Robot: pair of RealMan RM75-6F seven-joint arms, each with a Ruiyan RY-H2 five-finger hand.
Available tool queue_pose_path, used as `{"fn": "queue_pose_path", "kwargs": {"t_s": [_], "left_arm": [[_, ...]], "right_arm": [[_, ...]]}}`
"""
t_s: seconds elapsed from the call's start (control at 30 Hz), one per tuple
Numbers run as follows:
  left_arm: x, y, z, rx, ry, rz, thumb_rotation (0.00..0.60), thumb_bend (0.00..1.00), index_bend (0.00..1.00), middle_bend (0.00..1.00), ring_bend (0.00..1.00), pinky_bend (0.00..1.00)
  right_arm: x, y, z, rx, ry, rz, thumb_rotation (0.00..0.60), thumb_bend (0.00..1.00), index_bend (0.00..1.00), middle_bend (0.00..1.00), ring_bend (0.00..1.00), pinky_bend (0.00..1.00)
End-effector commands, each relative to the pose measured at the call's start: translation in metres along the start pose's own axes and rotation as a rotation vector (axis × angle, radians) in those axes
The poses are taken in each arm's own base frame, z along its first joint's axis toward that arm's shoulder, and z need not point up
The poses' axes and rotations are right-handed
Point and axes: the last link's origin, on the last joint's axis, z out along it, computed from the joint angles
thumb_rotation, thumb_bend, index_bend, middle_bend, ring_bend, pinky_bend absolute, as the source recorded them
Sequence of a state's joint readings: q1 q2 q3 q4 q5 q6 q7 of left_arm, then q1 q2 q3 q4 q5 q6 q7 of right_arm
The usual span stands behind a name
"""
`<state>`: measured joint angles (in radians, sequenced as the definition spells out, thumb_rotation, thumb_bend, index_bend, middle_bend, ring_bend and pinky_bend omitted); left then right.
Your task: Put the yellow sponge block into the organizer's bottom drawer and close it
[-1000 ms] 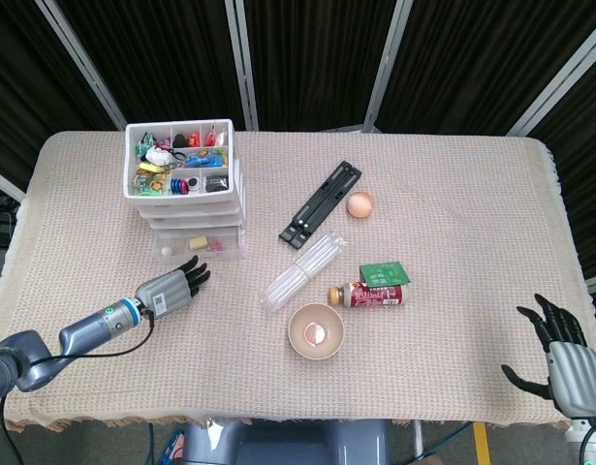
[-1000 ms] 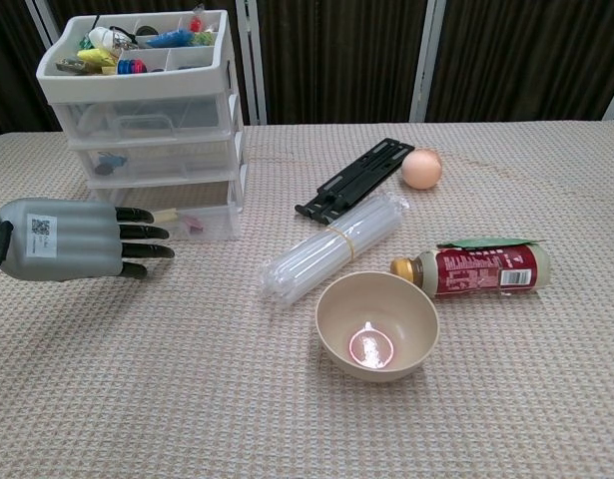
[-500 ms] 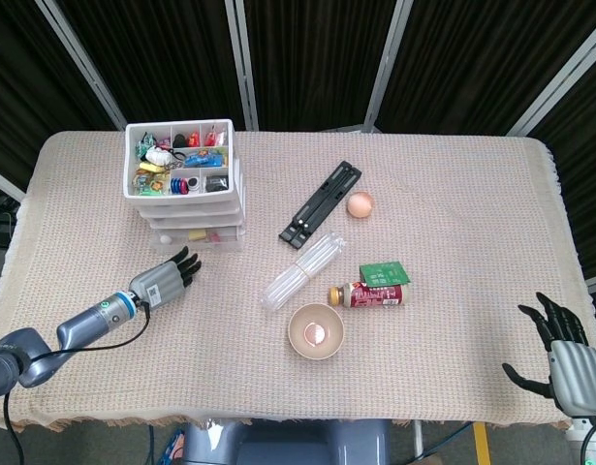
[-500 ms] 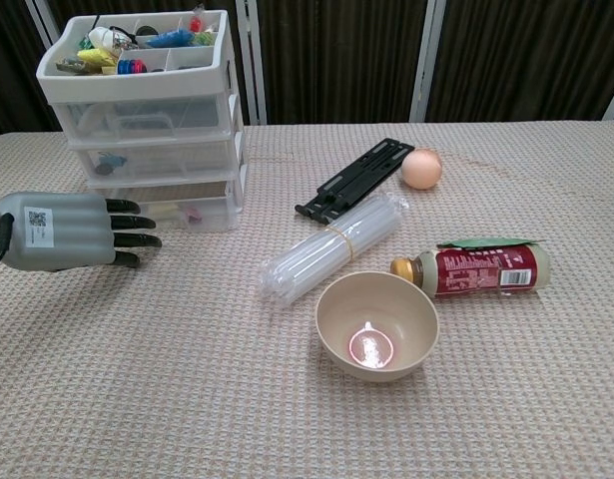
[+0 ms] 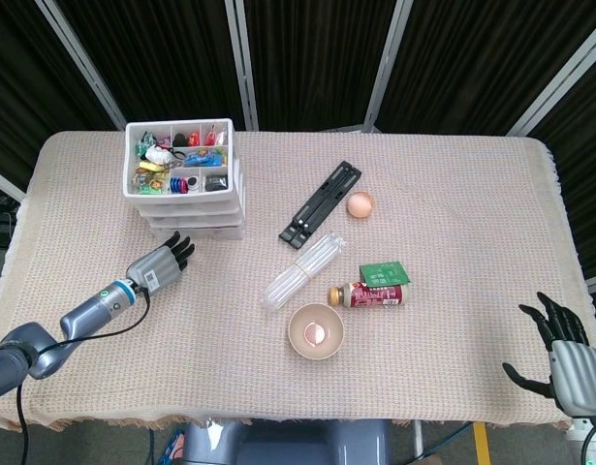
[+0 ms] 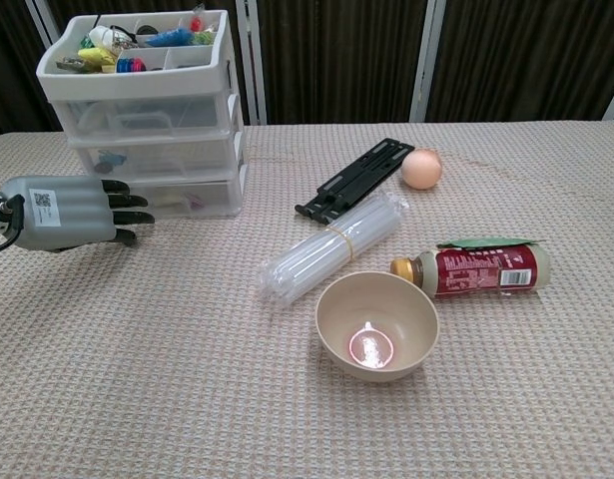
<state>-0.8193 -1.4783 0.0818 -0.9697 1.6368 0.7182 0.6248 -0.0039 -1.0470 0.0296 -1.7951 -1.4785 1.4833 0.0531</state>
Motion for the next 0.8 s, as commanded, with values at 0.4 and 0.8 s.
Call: {"fn": "queue_pose_path", "kwargs": {"t_s": [0.4,0.8], "left_arm": [[-0.004,-0.005,0.008,0.045,-0.033,-0.053,0.600,0.95,0.23,0.04,0.00,0.10],[0.011,-0.002,-0.011,0.047,0.064,-0.111,0.600,0.96,0.23,0.04,0.00,0.10]], "right_arm": [[0.000,0.000,0.000,-0.003,-0.002,0.002,0.600,0.10,0.17,0.00,0.00,0.00],[0.001,0.000,-0.001,0.000,0.000,0.000,0.600,0.10,0.17,0.00,0.00,0.00]]}}
